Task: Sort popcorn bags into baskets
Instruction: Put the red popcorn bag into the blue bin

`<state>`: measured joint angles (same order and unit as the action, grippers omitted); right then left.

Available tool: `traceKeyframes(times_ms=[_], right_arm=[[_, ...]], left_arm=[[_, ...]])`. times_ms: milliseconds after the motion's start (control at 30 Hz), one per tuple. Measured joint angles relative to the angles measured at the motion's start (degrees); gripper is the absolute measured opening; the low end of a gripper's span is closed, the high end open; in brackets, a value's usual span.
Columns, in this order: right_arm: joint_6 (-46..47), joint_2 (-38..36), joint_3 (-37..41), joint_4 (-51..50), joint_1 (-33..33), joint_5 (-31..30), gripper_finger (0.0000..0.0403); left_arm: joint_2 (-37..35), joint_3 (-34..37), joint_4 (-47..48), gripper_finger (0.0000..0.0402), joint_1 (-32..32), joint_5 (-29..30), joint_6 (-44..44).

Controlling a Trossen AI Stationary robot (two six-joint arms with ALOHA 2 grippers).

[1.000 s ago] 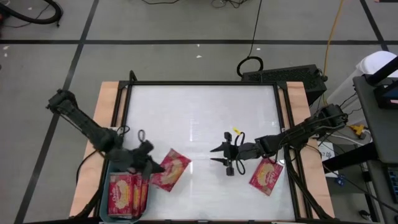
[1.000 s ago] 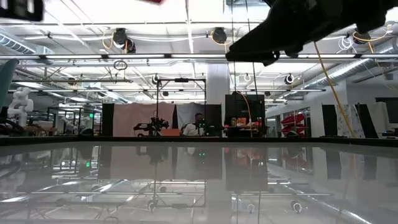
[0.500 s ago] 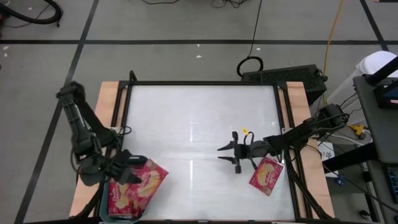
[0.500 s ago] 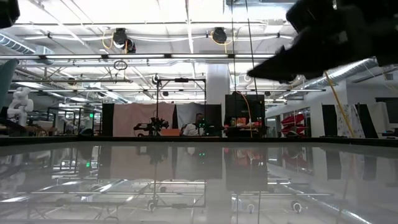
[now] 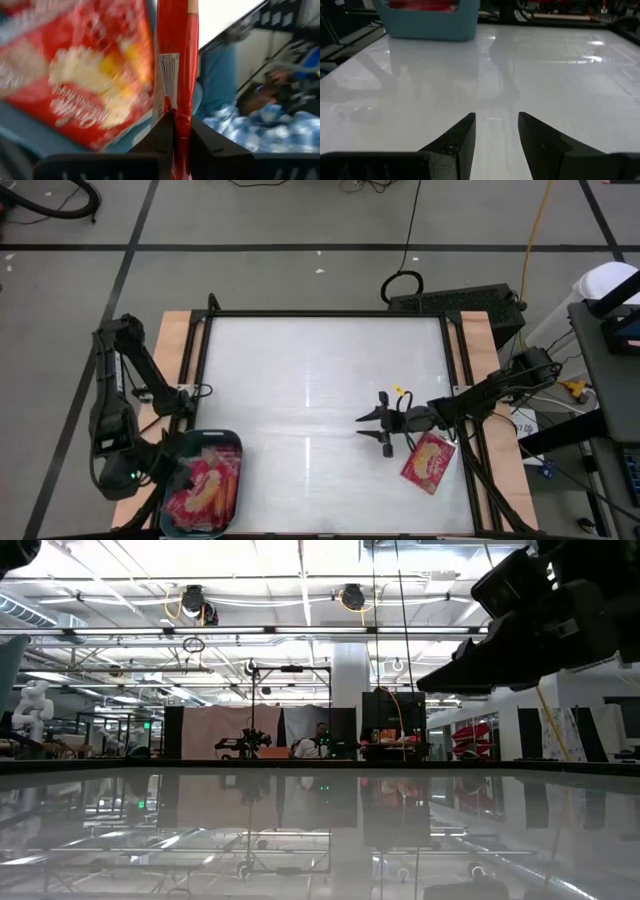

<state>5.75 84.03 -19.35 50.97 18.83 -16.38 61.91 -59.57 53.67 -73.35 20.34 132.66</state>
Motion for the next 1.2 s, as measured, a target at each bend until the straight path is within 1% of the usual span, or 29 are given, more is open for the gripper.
traceKeyframes(times_ms=[167, 300, 533, 633, 933, 1000, 1100, 1200], right_arm=[[-0.9, 0.0, 0.0, 1.5, 0.0, 0.0, 0.0139], [-0.8, 0.0, 0.0, 1.5, 0.0, 0.1, 0.0139], [-0.1, 0.0, 0.0, 1.5, 0.4, 0.1, 0.0139], [0.9, 0.0, 0.0, 1.7, 1.0, 0.1, 0.0139], [1.5, 0.0, 0.0, 5.6, 3.5, 0.0, 0.0139], [1.5, 0.0, 0.0, 6.5, 3.8, -0.1, 0.0139], [1.5, 0.0, 0.0, 7.4, 4.3, -0.8, 0.0139], [1.8, 0.0, 0.0, 7.5, 4.5, -2.1, 0.0139]], left_arm=[[3.1, 0.1, -0.1, 0.0045, -0.4, -7.4, 1.7], [4.8, 0.1, -0.1, 0.0048, -0.4, -10.6, 1.8], [5.6, 0.1, 0.2, 0.0050, -2.0, -11.4, 1.2], [5.6, 0.1, -0.4, 0.0050, -2.7, -12.7, 0.1], [5.6, 0.1, -1.0, 0.0054, -4.1, -13.1, -3.9], [5.6, 0.1, -0.9, 0.0061, -4.4, -15.4, -4.4], [5.6, 0.1, 0.2, 0.0076, -4.8, -21.8, -4.2], [5.6, 0.1, 1.4, 0.0084, -4.7, -26.3, -4.0]])
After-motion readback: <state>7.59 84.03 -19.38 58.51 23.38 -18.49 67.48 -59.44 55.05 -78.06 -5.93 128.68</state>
